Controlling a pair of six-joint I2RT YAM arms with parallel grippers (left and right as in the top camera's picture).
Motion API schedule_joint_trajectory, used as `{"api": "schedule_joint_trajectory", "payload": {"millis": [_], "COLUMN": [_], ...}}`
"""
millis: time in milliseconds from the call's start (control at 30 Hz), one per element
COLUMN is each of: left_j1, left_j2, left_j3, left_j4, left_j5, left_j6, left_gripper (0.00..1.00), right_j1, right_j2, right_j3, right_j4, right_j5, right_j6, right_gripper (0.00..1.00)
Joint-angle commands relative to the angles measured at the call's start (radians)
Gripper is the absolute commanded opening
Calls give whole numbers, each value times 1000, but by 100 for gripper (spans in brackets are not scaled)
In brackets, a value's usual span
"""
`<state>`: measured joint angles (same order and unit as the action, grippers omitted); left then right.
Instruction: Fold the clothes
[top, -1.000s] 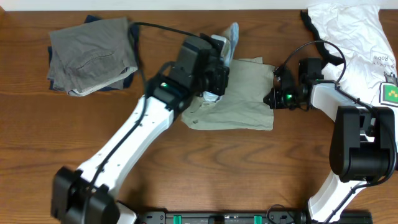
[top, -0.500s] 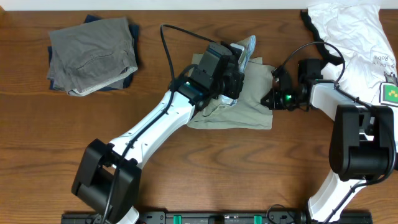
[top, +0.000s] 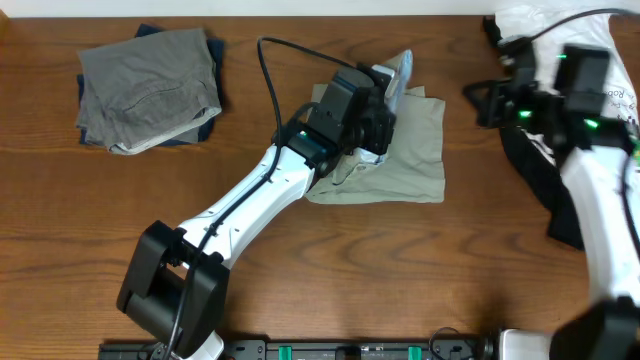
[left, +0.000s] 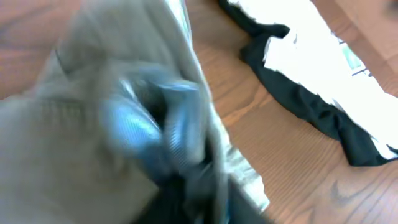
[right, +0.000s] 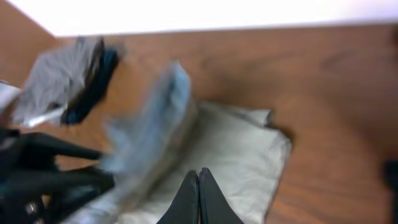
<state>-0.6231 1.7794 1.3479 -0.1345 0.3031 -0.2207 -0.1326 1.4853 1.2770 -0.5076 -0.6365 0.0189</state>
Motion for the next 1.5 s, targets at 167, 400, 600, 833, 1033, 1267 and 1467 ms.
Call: {"api": "schedule_joint_trajectory", "payload": {"millis": [167, 400, 600, 833, 1033, 1267, 1467], "left_j1": [-20, 48, 99, 117, 90, 89, 89], "left_j2": [12, -3, -5, -5, 5, 32, 63], "left_j3": [34, 35, 35, 35, 34, 18, 17], "left_j4": [47, -3, -131, -249, -400, -491, -599], "left_j5": [-9, -7, -1, -1, -3, -28, -236], "left_j6": [-2, -3, 10, 90, 121, 163, 320], "left_gripper": [98, 98, 98, 98, 100, 98, 92], "right_j1": [-77, -77, -77, -75, -75, -75, -75], "right_j2": [-60, -26, 29, 150, 188, 188, 188], "right_j3": [4, 4, 4, 4, 4, 4, 4], "right_j4": [-27, -77, -156, -192, -189, -188, -189], "right_j5": [8, 13, 61, 61, 81, 103, 110], "right_j6": [48, 47, 26, 6, 6, 2, 2], "right_gripper": [4, 5, 13, 22, 25, 29, 30]}}
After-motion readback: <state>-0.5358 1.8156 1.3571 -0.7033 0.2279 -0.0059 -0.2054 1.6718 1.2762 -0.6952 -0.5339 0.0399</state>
